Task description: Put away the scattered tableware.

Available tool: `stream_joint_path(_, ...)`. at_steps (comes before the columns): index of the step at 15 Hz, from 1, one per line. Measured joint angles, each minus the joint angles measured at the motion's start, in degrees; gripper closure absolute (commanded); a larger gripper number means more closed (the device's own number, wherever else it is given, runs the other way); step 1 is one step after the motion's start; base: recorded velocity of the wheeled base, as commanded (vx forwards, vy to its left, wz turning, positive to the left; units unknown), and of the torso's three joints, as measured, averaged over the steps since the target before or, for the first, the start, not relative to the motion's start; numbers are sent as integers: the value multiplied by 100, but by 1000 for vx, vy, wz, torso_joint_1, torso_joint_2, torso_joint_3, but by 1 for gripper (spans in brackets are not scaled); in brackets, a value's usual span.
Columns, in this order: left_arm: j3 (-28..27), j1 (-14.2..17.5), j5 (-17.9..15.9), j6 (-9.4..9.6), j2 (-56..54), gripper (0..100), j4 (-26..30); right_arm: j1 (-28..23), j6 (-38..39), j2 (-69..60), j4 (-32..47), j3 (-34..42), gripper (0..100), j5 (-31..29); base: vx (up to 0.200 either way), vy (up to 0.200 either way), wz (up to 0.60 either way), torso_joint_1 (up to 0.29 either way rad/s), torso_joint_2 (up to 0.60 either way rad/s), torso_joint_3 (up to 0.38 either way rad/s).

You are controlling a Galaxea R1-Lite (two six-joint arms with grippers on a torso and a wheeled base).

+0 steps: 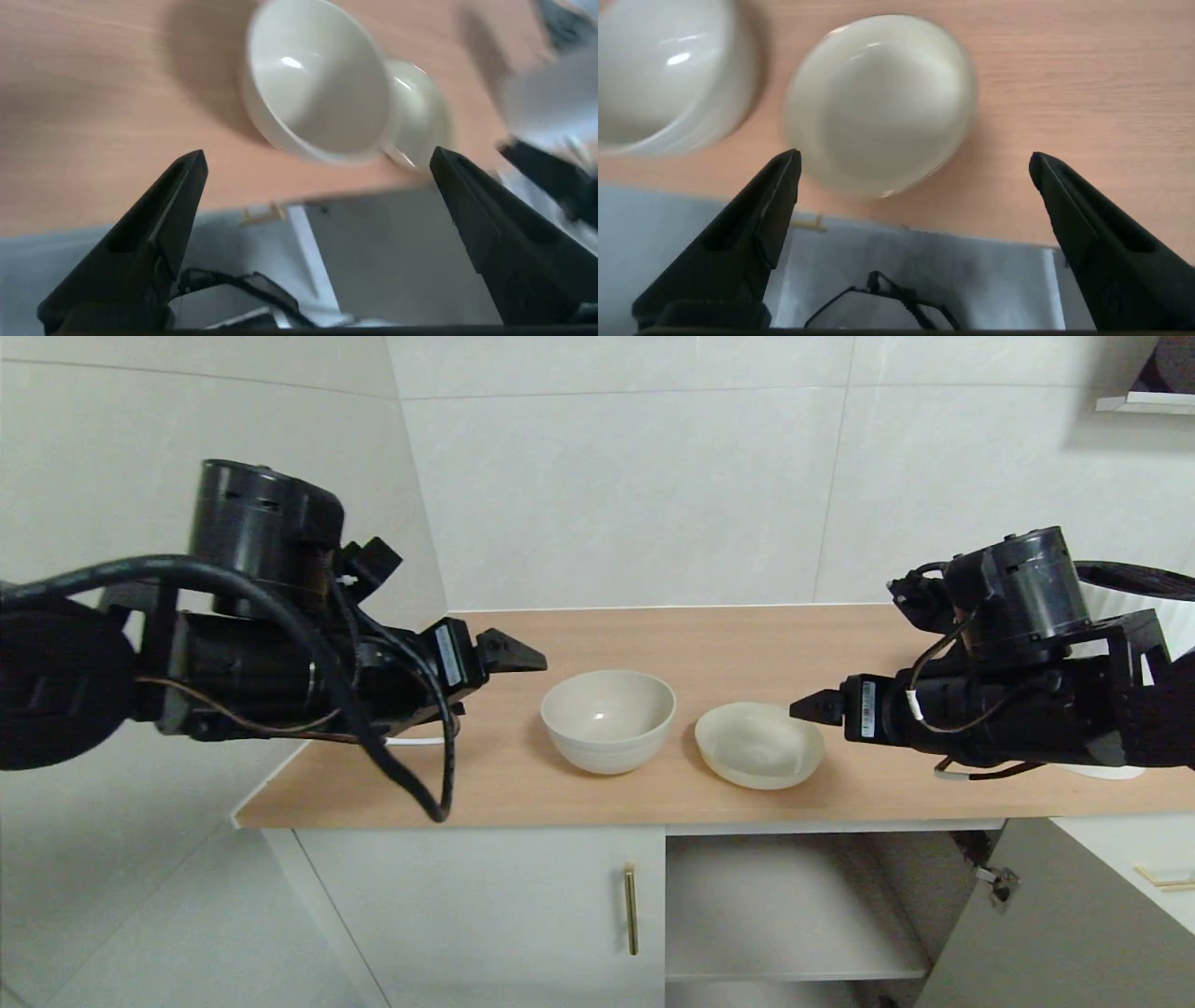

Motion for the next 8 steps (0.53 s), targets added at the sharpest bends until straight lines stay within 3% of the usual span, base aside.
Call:
stream_joint_path(2,-249,-158,568,-129,471,0,22,-67,0,122,-22,-11,0,-60,0,0,0,0,0,0)
stream_joint_path(4,-393,-246,667,-288,816,0,-7,-80,2,173,-27,0,0,-62,0,0,0,0,0,0)
stream_joint_path(8,-441,-268,674,-378,1213,0,-233,-85,0,201,-24,21,0,-62,0,0,0,0,0,0)
